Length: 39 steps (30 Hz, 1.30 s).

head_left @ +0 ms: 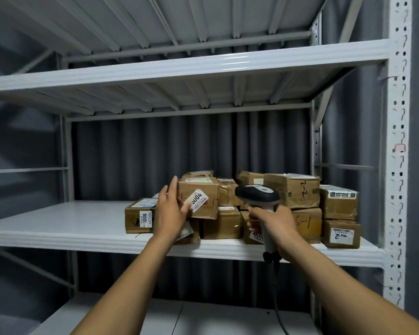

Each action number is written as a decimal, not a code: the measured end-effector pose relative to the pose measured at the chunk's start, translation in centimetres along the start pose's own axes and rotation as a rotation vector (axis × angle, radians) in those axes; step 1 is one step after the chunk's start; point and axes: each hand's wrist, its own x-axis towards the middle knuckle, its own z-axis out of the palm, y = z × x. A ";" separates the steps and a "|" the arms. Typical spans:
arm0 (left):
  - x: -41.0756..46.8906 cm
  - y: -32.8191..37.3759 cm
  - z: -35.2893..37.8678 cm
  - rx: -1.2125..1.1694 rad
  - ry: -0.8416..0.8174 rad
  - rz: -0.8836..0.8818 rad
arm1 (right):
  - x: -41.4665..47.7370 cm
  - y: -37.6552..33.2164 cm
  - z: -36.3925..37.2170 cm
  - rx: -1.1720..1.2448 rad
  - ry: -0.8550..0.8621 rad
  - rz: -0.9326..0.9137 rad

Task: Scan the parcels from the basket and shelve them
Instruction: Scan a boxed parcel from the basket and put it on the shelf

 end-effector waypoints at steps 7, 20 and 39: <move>-1.2 -2.5 1.0 0.630 -0.053 0.442 | 0.2 0.4 0.0 -0.026 -0.002 -0.002; -1.2 -0.7 0.6 0.778 -0.272 0.330 | -1.1 -0.1 -0.7 0.011 -0.034 0.035; -22.9 -0.9 7.9 0.505 -0.604 0.176 | -13.8 12.8 -11.2 -0.381 -0.129 0.215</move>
